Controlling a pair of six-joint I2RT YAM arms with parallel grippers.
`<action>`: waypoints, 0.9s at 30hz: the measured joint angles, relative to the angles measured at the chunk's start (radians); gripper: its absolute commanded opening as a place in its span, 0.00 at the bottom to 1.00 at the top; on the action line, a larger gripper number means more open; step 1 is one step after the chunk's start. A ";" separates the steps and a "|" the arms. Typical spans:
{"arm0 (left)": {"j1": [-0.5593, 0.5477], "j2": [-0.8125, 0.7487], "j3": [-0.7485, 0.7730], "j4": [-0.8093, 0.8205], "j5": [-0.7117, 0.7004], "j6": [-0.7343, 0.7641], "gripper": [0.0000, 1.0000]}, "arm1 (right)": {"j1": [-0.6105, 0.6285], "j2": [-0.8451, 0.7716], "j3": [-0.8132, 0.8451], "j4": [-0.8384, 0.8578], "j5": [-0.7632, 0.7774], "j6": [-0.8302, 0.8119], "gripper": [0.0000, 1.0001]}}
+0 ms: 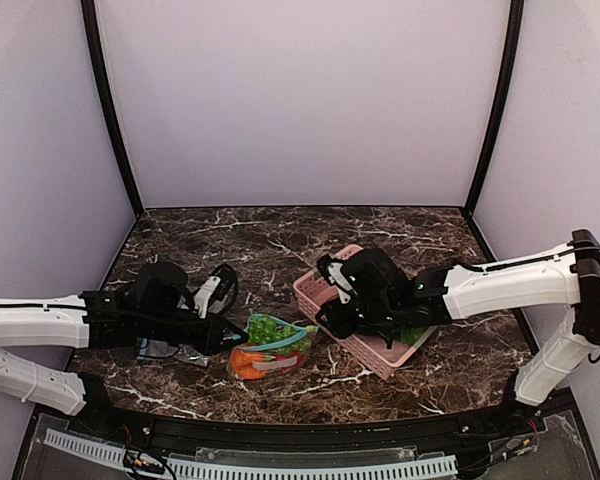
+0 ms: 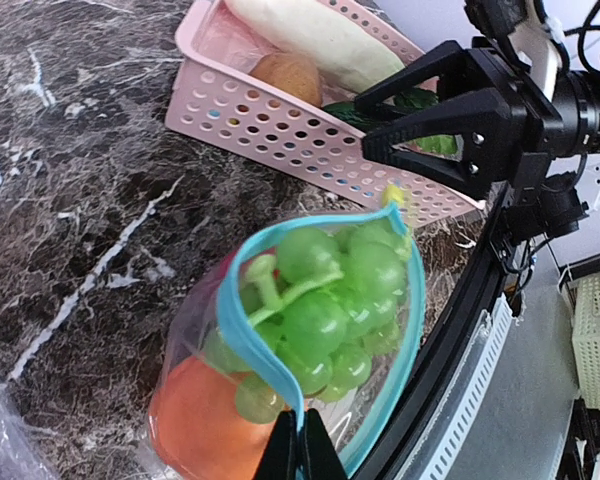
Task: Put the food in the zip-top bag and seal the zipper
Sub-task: Pass from the right arm to the left, then pass from the left arm to the right
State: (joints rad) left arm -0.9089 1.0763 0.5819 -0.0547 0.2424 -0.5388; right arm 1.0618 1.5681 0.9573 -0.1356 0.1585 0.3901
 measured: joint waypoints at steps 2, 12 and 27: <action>-0.005 -0.021 -0.028 0.013 -0.023 -0.029 0.01 | -0.002 -0.008 -0.010 -0.002 -0.002 0.028 0.44; -0.018 -0.043 -0.082 0.085 -0.051 -0.097 0.01 | -0.002 -0.158 -0.082 -0.057 -0.073 0.329 0.48; -0.028 -0.089 -0.088 0.082 -0.127 -0.181 0.01 | 0.104 -0.227 -0.263 0.109 -0.125 0.889 0.45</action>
State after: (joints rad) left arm -0.9371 0.9871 0.4942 0.0277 0.1158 -0.7200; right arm 1.1656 1.3407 0.6945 -0.0265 0.0338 1.2793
